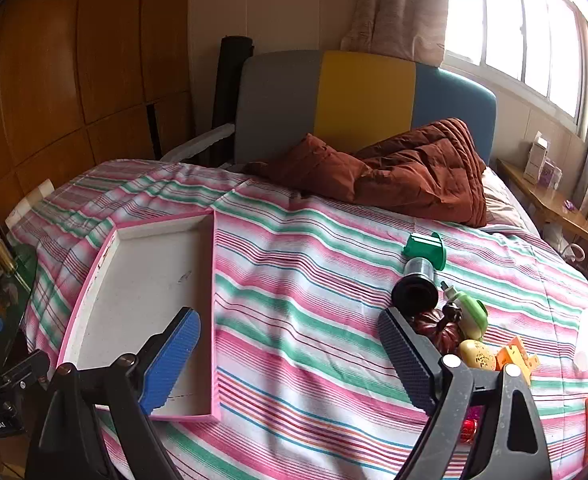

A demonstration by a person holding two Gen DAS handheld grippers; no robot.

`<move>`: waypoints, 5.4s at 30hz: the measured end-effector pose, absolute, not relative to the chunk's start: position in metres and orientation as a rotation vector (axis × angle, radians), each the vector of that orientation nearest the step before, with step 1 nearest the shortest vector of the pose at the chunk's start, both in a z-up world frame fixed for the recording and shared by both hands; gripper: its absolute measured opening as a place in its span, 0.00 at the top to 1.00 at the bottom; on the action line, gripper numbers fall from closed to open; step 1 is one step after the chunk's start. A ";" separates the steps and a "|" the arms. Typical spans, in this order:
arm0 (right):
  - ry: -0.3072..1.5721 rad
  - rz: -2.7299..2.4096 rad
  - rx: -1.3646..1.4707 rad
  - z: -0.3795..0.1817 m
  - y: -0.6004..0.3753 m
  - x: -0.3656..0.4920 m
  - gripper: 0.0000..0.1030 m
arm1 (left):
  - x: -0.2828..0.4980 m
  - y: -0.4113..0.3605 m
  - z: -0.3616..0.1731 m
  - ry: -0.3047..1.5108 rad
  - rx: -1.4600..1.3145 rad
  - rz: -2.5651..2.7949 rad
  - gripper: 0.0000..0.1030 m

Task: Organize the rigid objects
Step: 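Grasp the black cylinder with clear cap using the left tool, then grasp the green flanged spool with the right tool while the left tool lifts the cylinder, then lower the black cylinder into the white tray and open the left tool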

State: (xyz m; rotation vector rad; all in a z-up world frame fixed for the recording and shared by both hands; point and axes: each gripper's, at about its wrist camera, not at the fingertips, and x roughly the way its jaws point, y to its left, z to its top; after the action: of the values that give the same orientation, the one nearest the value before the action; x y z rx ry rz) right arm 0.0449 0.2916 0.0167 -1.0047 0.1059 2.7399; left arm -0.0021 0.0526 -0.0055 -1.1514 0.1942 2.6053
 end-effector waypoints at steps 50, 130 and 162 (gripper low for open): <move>0.939 2.272 -0.850 -0.017 0.553 0.119 0.11 | -0.104 0.430 -0.045 0.335 -1.265 1.911 0.21; 0.208 2.603 -1.616 -0.079 0.390 0.014 0.42 | -0.063 0.109 -0.039 -0.026 -1.265 2.336 0.57; 0.075 2.586 -1.637 -0.082 0.386 0.013 0.42 | -0.172 0.088 -0.065 0.029 -1.384 2.551 0.46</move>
State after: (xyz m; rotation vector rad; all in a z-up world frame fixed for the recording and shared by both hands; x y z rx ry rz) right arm 0.0131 0.3860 -0.0821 -1.6367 0.0747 2.5855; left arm -0.1717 0.0882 -0.0648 -1.3842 0.0287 2.5511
